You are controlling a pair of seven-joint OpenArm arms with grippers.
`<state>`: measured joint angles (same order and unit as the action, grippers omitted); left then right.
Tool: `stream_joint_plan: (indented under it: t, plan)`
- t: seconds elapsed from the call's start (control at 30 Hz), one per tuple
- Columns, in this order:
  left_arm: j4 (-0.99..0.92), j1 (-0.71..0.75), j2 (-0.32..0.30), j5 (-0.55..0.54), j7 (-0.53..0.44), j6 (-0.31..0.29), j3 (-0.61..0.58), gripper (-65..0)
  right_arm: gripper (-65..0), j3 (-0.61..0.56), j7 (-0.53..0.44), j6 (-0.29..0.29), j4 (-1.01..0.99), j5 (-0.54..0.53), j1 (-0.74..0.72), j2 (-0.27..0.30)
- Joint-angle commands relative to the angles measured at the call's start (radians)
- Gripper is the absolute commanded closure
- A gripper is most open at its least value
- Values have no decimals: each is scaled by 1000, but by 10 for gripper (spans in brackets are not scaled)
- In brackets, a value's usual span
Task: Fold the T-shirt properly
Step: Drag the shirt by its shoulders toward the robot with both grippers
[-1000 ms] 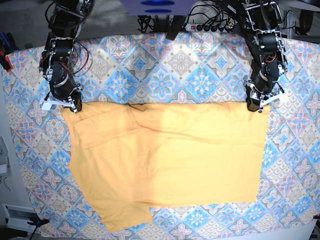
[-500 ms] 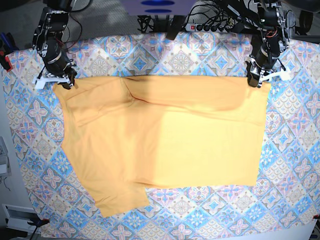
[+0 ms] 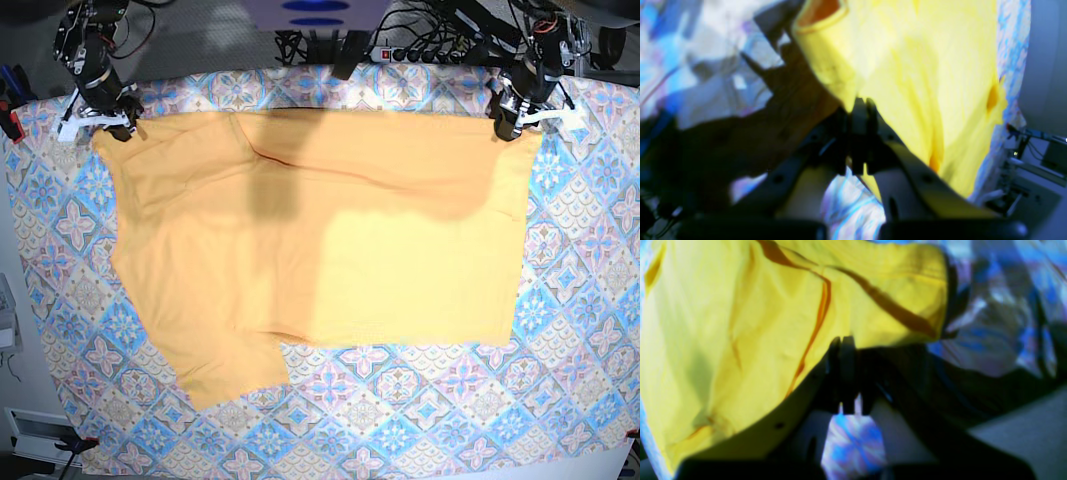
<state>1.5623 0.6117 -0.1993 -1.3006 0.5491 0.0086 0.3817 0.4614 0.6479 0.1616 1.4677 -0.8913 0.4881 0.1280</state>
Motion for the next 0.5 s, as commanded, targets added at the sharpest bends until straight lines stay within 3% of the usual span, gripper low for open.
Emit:
stream_joint_plan:
  t: [0.0, 0.47]
  plan:
    - [17, 18, -13, -4, -16, -8, 7, 0, 0, 10, -23, 6, 20, -4, 13, 14]
    - [19, 155, -12, -4, -16, -9, 7, 0, 0, 69, 14, 6, 70, -4, 87, 8]
